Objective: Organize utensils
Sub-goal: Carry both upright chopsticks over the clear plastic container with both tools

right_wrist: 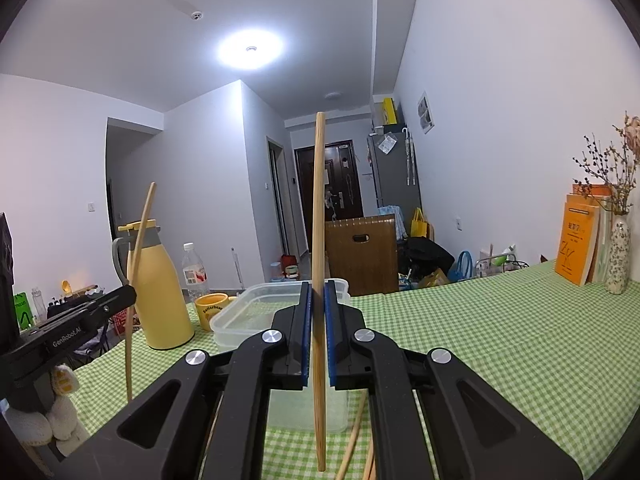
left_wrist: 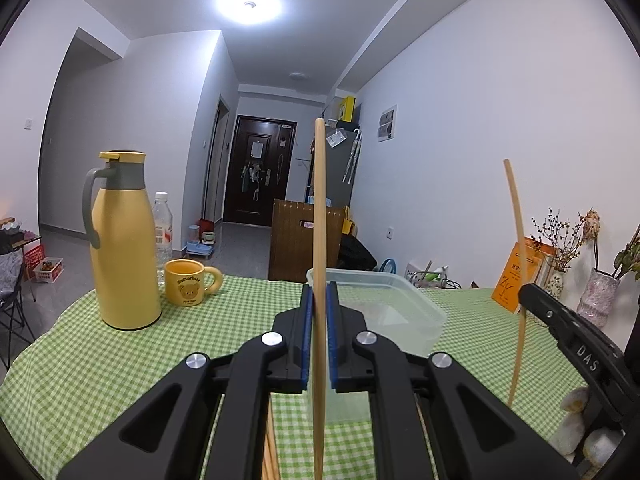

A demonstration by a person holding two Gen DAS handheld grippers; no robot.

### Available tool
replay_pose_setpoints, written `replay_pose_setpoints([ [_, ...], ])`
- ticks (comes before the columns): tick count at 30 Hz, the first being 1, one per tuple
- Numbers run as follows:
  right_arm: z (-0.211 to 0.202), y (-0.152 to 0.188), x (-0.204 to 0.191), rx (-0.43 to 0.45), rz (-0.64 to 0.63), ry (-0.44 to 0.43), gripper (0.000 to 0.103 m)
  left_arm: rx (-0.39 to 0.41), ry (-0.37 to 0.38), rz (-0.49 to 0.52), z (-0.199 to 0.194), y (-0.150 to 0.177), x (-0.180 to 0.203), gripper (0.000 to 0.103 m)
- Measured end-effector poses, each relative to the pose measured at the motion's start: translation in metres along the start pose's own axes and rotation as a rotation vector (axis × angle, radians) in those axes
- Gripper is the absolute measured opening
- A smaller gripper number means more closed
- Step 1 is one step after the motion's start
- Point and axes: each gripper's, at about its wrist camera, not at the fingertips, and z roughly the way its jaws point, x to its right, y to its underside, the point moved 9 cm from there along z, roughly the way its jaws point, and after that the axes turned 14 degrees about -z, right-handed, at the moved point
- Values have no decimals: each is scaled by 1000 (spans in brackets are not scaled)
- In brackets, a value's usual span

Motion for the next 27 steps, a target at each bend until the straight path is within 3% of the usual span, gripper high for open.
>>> replay_pose_setpoints([
  [27, 55, -44, -2, 48, -33, -69, 6, 70, 51, -43, 37, -51, 27, 4],
])
